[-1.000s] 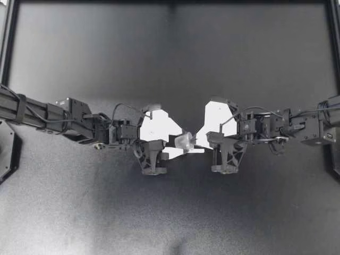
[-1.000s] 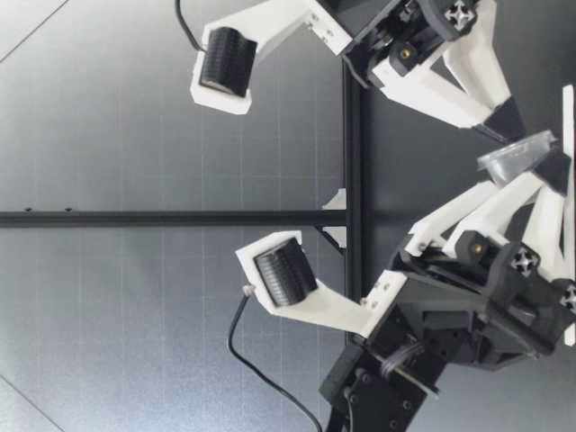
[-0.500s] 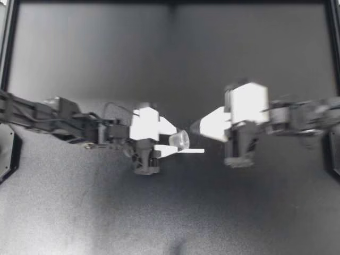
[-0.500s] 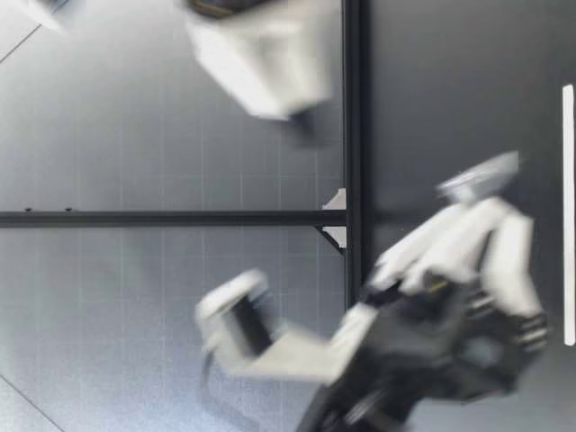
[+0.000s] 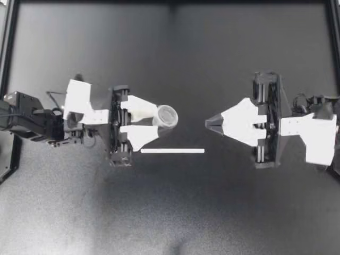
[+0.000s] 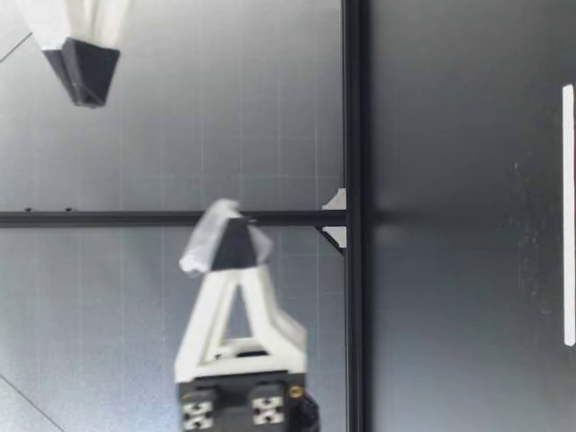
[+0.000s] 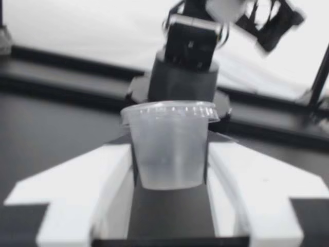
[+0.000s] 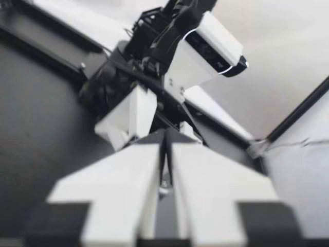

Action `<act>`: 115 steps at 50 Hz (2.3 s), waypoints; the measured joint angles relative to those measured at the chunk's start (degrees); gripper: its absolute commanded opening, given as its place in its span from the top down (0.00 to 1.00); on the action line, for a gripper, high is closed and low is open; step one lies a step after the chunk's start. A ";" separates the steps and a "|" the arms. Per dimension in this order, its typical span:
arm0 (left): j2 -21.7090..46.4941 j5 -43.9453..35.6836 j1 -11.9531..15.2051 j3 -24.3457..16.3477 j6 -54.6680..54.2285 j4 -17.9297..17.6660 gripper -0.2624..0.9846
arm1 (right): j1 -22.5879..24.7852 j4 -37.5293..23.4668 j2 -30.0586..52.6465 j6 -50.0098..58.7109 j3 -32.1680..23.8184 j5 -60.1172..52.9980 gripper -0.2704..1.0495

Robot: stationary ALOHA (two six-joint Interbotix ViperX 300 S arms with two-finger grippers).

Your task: Pick up the plastic cup and open its lid.

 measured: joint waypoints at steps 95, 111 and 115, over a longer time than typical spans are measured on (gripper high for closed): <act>-2.20 7.91 0.09 -0.18 4.92 1.67 0.61 | 1.41 17.84 10.28 -7.21 -1.41 -8.00 0.43; -6.86 10.72 0.00 1.49 9.32 1.67 0.61 | 1.41 17.58 10.28 21.88 -1.49 -1.41 0.43; -6.86 10.81 0.00 1.49 9.40 1.67 0.61 | 1.49 17.58 10.28 24.08 -1.58 -1.41 0.43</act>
